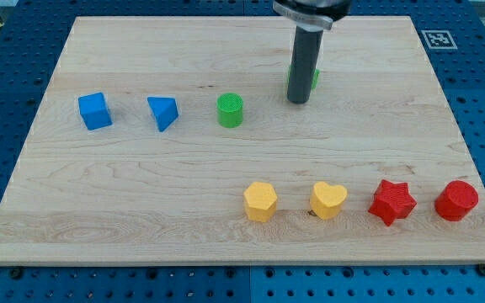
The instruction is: Move your arm left side of the green circle
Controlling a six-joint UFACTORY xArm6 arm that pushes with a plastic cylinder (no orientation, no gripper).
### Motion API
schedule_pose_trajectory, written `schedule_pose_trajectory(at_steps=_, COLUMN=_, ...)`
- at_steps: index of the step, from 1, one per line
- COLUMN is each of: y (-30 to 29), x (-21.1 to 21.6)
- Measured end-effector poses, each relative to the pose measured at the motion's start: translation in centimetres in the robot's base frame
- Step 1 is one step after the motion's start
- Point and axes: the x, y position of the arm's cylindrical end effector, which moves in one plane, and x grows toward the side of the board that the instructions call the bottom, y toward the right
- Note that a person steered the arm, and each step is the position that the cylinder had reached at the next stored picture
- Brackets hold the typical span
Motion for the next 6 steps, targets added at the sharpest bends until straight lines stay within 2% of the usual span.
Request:
schedule_pose_trajectory(at_steps=2, y=0.6, x=-5.7)
schedule_pose_trajectory(at_steps=3, y=-4.6, x=-7.7)
schedule_pose_trajectory(at_steps=4, y=-11.8, x=-7.8)
schedule_pose_trajectory(at_steps=5, y=-16.6, x=-5.2)
schedule_pose_trajectory(at_steps=6, y=-17.7, x=-2.4)
